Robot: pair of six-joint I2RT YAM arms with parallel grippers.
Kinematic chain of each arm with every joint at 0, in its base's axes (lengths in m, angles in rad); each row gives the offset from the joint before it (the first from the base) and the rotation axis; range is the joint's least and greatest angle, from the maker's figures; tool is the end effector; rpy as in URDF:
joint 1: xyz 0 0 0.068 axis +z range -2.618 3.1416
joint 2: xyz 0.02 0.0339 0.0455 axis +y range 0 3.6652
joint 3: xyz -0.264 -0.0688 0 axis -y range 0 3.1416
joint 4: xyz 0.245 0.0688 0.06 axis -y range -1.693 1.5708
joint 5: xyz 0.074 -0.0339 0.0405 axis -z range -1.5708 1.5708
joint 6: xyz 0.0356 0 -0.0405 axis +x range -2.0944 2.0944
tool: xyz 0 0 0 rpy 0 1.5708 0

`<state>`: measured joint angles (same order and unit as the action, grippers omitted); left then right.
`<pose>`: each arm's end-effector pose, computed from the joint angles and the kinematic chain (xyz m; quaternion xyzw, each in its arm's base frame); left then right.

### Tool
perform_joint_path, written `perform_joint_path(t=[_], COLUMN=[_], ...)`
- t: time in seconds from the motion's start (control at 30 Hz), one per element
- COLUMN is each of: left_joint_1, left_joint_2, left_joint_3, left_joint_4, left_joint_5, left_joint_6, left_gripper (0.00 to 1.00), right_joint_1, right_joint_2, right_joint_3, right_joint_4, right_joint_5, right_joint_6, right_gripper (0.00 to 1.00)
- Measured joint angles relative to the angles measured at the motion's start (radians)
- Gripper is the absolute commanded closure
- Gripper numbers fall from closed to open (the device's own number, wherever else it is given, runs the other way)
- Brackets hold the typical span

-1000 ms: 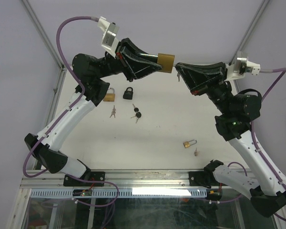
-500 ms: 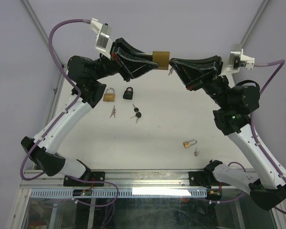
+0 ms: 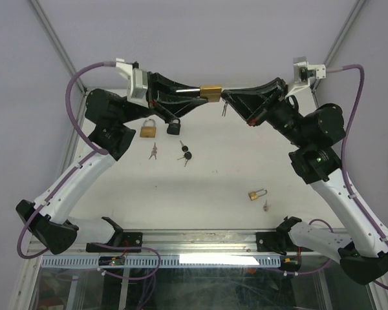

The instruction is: Unlock with the key

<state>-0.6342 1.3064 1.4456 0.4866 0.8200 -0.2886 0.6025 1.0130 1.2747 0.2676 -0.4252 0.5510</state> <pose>0.1980 -0.1780 0.5193 0.4214 0.3501 -0.5260 0.6505 0.1509 0.1216 0.5126 -0.1955 0.4815 0.5504 0.6535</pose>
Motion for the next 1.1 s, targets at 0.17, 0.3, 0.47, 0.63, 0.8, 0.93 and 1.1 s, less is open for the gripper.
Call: perform_joint_path(t=[0.17,0.3,0.47,0.63,0.8,0.93,1.1], left_joint_1=[0.002,0.008,0.014,0.013,0.013,0.014,0.014], left_joint_2=[-0.06,-0.087,-0.114,-0.146,-0.175,-0.163,-0.161], left_joint_3=[-0.082,-0.134,-0.16,-0.183,-0.215,-0.227,-0.254], left_joint_4=[-0.081,-0.114,-0.21,-0.31,-0.352,-0.264,-0.109], left_joint_5=[0.031,0.077,0.113,0.138,0.142,0.132,0.137], left_joint_6=[0.309,0.427,0.541,0.675,0.704,0.482,0.179], left_gripper=[1.0,1.0,1.0,1.0,1.0,1.0,1.0], right_joint_1=[-0.001,-0.003,-0.006,-0.008,-0.008,-0.009,-0.018], right_joint_2=[-0.002,-0.011,-0.014,-0.02,-0.02,-0.039,-0.081], right_joint_3=[-0.002,-0.01,-0.01,-0.029,-0.034,-0.047,-0.06], right_joint_4=[-0.156,-0.259,-0.368,-0.417,-0.453,-0.445,-0.481], right_joint_5=[0.026,0.026,0.013,-0.018,-0.053,-0.054,-0.046], right_joint_6=[0.187,0.28,0.357,0.41,0.423,0.377,0.211], right_gripper=[1.0,1.0,1.0,1.0,0.89,0.39,0.01])
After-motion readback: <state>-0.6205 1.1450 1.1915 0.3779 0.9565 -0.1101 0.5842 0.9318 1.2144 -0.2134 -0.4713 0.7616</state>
